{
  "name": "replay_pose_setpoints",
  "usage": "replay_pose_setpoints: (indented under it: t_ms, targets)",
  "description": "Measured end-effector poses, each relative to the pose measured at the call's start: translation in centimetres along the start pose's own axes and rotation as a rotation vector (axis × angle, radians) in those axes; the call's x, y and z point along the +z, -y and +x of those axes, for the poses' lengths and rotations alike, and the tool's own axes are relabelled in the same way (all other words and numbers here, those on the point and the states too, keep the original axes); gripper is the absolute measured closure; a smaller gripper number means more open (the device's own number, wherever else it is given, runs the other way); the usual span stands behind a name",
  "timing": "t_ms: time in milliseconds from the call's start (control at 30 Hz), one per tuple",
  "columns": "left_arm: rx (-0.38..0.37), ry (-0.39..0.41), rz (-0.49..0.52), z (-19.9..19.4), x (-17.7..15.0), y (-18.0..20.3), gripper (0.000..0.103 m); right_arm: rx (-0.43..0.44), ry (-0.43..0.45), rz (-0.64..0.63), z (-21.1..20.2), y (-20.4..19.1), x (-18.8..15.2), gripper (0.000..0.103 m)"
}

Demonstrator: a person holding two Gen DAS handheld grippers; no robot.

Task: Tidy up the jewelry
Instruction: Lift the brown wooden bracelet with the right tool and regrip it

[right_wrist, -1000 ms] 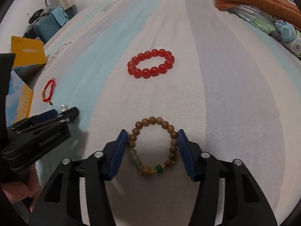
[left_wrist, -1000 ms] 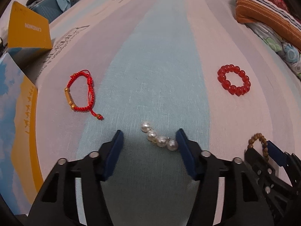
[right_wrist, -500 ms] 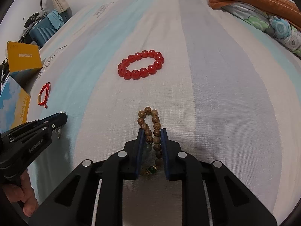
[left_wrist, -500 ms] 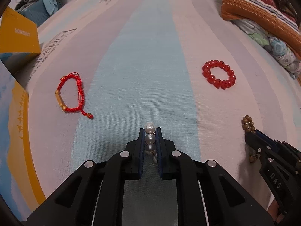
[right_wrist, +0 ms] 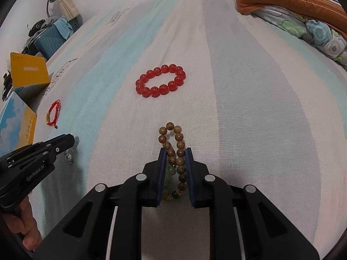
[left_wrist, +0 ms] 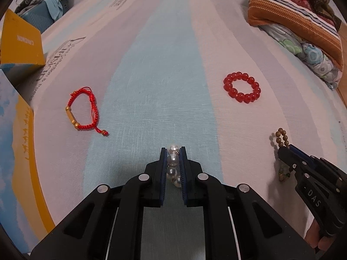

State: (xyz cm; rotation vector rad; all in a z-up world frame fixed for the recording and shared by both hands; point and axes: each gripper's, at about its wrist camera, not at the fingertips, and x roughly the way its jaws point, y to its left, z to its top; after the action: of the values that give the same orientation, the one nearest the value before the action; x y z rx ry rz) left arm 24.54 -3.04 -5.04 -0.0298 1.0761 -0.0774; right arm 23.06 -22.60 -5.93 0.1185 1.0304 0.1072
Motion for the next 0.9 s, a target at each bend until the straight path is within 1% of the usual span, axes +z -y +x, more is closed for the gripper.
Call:
replay_pose_setpoints:
  t_ms: [367,500,900]
  targets:
    - [-0.009,0.020,0.017,-1.8,-0.2,0.2,0.092,0.006,0.029,0.004,-1.8,-0.1,-0.1,0.087]
    - [-0.012,0.028,0.020,-2.6,-0.4,0.3,0.092,0.003,0.042,0.005,-2.6,-0.2,-0.3,0.091]
    - [-0.014,0.052,0.026,-5.0,-0.8,0.3,0.092,0.006,0.070,0.002,-4.9,-0.6,-0.5,0.094]
